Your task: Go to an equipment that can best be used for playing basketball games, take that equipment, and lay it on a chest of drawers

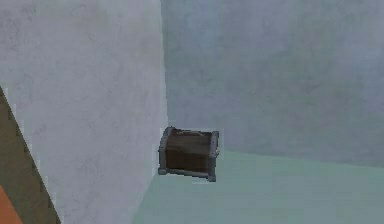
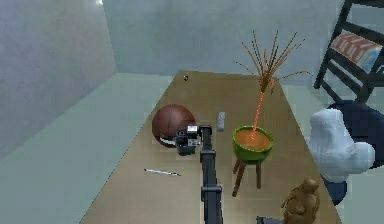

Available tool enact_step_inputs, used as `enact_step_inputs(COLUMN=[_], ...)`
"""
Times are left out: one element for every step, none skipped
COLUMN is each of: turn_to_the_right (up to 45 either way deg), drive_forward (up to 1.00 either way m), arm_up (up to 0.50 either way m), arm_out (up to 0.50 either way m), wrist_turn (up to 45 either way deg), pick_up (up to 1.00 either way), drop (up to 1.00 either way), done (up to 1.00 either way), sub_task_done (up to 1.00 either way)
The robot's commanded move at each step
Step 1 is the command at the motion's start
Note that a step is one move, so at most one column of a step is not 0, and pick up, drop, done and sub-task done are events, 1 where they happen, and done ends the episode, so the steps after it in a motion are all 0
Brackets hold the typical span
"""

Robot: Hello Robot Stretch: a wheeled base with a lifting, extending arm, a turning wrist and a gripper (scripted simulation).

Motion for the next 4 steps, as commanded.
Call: enact_step_inputs(turn_to_the_right=[0.0,0.0,0.0,0.0], drive_forward=[0.0,0.0,0.0,0.0], arm_up=[0.1,0.2,0.0,0.0], arm_out=[0.0,0.0,0.0,0.0], wrist_turn=[0.0,0.0,-45.0,-45.0], pick_up=[0.0,0.0,0.0,0.0], drop=[0.0,0.0,0.0,0.0], done=[0.0,0.0,0.0,0.0], sub_task_done=[0.0,0.0,0.0,0.0])
